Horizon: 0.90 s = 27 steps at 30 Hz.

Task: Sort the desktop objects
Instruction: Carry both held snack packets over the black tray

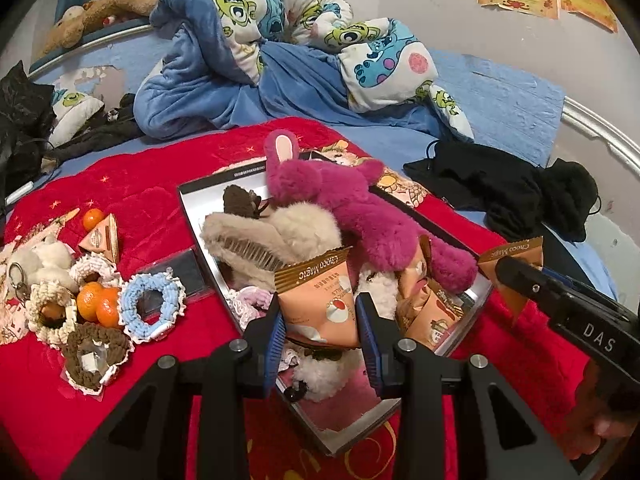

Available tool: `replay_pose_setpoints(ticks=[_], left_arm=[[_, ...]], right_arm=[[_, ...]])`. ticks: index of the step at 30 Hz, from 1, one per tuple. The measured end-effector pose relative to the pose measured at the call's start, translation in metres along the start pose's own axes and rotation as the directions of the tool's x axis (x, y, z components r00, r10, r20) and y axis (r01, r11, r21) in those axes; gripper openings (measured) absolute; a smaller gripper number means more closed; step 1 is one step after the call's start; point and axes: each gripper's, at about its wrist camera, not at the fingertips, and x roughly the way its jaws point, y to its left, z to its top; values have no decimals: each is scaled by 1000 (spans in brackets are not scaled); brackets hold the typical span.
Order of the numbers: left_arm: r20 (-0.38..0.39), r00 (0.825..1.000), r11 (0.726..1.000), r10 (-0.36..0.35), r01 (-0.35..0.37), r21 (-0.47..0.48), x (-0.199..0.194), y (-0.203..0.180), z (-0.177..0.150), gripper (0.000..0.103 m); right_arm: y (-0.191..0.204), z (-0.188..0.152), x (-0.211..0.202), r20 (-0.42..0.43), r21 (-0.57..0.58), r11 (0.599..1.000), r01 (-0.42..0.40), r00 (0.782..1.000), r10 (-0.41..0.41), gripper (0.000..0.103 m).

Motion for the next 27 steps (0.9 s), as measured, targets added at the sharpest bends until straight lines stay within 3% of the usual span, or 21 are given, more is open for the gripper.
replay_pose_setpoints(ticks=[20, 27], left_arm=[[-5, 1000, 1000, 1, -1, 10, 10, 2, 3, 36], [-20, 999, 999, 31, -30, 18, 20, 1, 6, 36]], right_arm=[[7, 2, 21, 19, -14, 999, -46, 999, 46, 43], [10, -3, 36, -18, -18, 999, -41, 999, 40, 43]])
